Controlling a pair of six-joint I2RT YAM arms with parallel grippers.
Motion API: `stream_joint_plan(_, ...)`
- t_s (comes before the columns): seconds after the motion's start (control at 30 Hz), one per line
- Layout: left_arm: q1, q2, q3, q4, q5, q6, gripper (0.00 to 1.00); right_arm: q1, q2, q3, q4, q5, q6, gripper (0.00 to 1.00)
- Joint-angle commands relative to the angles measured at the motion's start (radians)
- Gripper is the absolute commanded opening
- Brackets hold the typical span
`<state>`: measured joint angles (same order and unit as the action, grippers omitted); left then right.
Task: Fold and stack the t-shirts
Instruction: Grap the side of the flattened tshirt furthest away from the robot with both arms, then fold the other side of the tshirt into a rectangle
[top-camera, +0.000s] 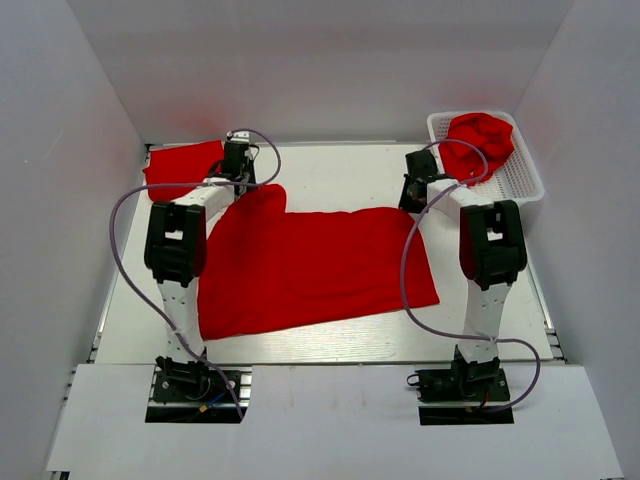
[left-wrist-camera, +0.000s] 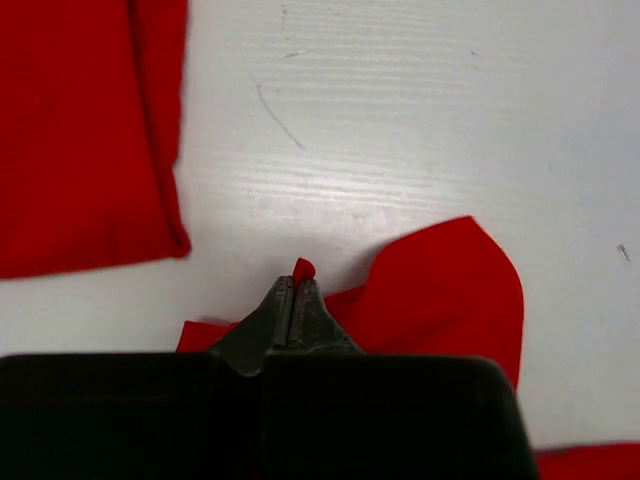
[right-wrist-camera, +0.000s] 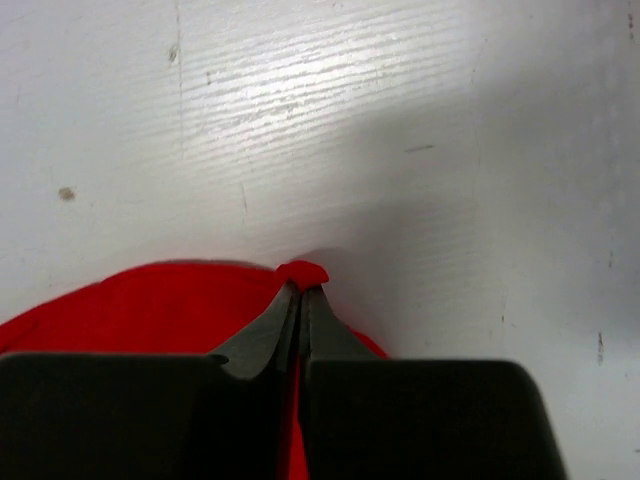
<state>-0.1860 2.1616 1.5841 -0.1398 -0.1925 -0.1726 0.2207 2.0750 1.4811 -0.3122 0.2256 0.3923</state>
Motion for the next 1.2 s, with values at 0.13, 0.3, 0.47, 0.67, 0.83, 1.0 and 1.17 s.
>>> stream_joint_plan(0.13, -0.024, -0.304, -0.264, 0.049, 0.067, -0.014, 0.0, 0.006, -0.159, -0.11, 0.113, -0.019, -0.03, 0.0)
stream_joint_plan(0.3, -0.024, -0.463, -0.446, 0.04, 0.139, -0.064, 0.0, 0.005, -0.211, -0.177, 0.159, -0.041, -0.029, 0.0)
stream_joint_plan(0.47, -0.033, -0.614, -0.653, 0.04, 0.214, -0.16, 0.0, 0.003, -0.246, -0.242, 0.177, -0.043, -0.029, 0.0)
stream_joint_plan(0.67, -0.033, -0.842, -0.802, -0.015, 0.226, -0.218, 0.0, 0.003, -0.317, -0.298, 0.186, -0.025, -0.041, 0.0)
stream_joint_plan(0.83, -0.043, -0.999, -0.877, -0.105, 0.251, -0.261, 0.0, 0.002, -0.337, -0.328, 0.185, -0.019, -0.041, 0.0)
stream_joint_plan(1.0, -0.043, -1.128, -0.895, -0.231, 0.219, -0.283, 0.0, -0.001, -0.366, -0.335, 0.17, 0.01, -0.052, 0.0)
stream_joint_plan(1.17, -0.043, -1.242, -0.915, -0.351, 0.163, -0.355, 0.0, -0.001, -0.386, -0.347, 0.164, 0.015, -0.056, 0.0)
